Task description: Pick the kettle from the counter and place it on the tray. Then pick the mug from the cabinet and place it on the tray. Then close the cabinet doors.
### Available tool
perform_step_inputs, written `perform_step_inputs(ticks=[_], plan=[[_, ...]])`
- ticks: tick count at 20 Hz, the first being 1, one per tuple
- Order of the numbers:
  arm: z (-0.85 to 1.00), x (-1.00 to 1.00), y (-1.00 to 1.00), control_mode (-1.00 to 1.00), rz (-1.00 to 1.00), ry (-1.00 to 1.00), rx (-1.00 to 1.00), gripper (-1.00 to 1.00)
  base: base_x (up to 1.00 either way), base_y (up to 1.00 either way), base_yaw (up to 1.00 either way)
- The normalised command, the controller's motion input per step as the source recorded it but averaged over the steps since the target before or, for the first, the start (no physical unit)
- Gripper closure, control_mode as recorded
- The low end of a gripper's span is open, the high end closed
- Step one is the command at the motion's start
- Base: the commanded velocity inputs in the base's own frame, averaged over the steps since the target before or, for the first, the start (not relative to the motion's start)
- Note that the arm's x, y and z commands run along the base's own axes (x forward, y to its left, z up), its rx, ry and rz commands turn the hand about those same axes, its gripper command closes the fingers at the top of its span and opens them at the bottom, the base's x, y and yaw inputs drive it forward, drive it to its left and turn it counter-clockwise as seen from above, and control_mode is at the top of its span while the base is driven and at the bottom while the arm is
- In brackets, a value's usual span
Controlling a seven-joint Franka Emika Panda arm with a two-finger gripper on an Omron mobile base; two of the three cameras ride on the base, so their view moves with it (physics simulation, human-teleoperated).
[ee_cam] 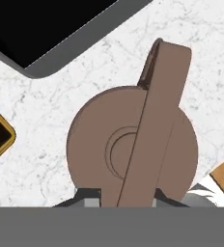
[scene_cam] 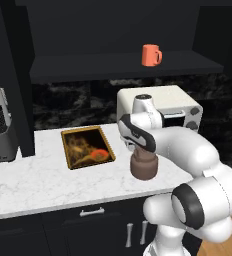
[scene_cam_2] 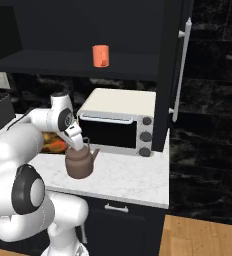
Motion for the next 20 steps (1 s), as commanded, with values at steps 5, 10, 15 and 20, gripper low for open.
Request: perform_step_inputs(ticks=[5,10,15,20], plan=[[0.26,-0.18,0.0,-1.0,0.16,0.0,0.04,1.0,0.0,0.0,0.0],[0.4,-0.13,0.16,-1.0,0.05,-0.09,0.12,1.0,0.0,0.0,0.0],[0.14,-0.01,0.58,-1.0,0.0,-0.26,0.01,1.0,0.0,0.0,0.0],[0.17,0.0,0.59,-1.0,0.0,-0.33,0.01,1.0,0.0,0.0,0.0]])
